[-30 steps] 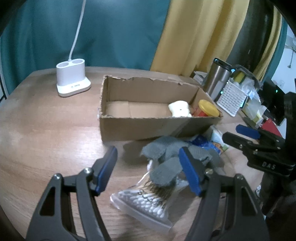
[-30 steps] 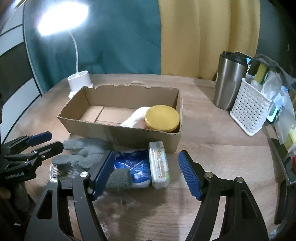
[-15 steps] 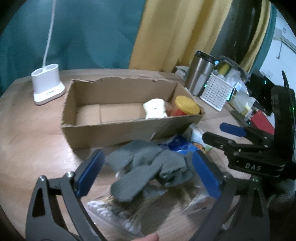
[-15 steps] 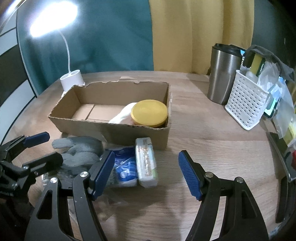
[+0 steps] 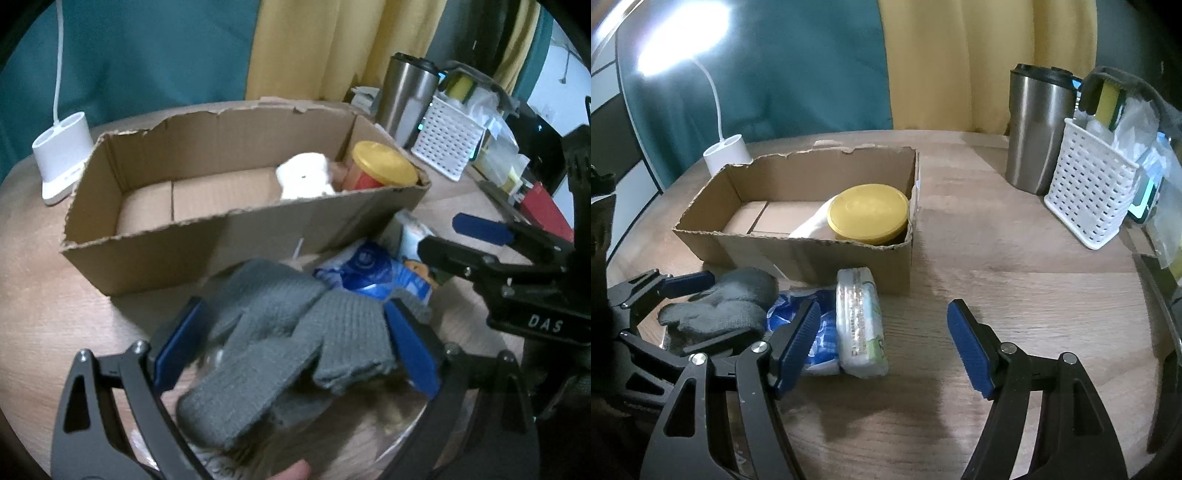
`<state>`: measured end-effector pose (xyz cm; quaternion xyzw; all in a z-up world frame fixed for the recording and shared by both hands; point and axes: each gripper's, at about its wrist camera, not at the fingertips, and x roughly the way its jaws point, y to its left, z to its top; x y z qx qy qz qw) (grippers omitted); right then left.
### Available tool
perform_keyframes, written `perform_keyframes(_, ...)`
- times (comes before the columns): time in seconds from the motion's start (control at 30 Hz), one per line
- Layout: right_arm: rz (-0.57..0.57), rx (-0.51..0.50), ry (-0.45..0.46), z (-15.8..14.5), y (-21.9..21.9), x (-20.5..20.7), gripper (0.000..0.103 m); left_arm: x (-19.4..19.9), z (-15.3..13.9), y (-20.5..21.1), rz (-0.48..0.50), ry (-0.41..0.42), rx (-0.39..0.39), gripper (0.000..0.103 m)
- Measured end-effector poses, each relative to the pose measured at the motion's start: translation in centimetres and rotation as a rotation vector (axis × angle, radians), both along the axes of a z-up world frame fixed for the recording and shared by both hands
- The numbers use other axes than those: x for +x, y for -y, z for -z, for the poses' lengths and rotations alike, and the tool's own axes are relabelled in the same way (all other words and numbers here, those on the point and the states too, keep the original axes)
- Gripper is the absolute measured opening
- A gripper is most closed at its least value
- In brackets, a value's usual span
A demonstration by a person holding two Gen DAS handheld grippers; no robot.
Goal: Organize objects
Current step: 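Grasp the grey gloves with the left gripper while the right gripper grasps the white packet, then carry the gloves and the white packet into the box and open both grippers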
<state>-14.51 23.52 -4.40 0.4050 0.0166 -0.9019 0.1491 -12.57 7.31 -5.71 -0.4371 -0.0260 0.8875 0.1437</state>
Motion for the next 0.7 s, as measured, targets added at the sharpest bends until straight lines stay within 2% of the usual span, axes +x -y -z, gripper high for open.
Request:
perform_keyframes(0.13,-0.011,-0.011,0.01,0.3,0.0,-0.2,0.073,0.0,0.0,0.0,0.011,0.008,0.021,0.078)
perform_keyframes(0.17,-0.014,-0.012,0.013,0.4,0.1,-0.3,0.068,0.1,0.0,-0.1,0.016,0.007,0.019,0.076)
perform_keyframes(0.27,-0.025,-0.009,0.023,0.7,0.5,-0.3,0.062,0.4,-0.1,-0.1,0.022,0.0,0.023,0.068)
perform_keyframes(0.3,-0.029,-0.011,0.027,0.7,0.6,-0.3,0.06,0.5,-0.2,-0.1,0.024,-0.006,0.028,0.063)
perform_keyframes(0.33,-0.031,-0.013,0.03,0.8,0.7,-0.2,0.053,0.6,-0.4,-0.1,0.025,-0.011,0.03,0.056)
perform_keyframes(0.4,-0.038,-0.011,0.036,0.9,0.9,-0.2,0.046,0.7,-0.5,0.1,0.028,-0.022,0.037,0.049)
perform_keyframes(0.47,-0.047,-0.01,0.041,1.0,1.1,0.0,0.032,0.8,-0.6,0.2,0.032,-0.029,0.042,0.044)
perform_keyframes(0.5,-0.051,-0.012,0.043,1.0,1.2,0.1,0.029,0.9,-0.7,0.2,0.033,-0.033,0.043,0.043)
perform_keyframes(0.57,-0.055,-0.007,0.04,0.9,1.3,0.3,0.027,1.1,-0.8,0.3,0.034,-0.042,0.049,0.039)
perform_keyframes(0.7,-0.053,-0.003,0.027,0.5,1.3,0.8,0.026,1.4,-1.2,0.6,0.034,-0.058,0.058,0.038)
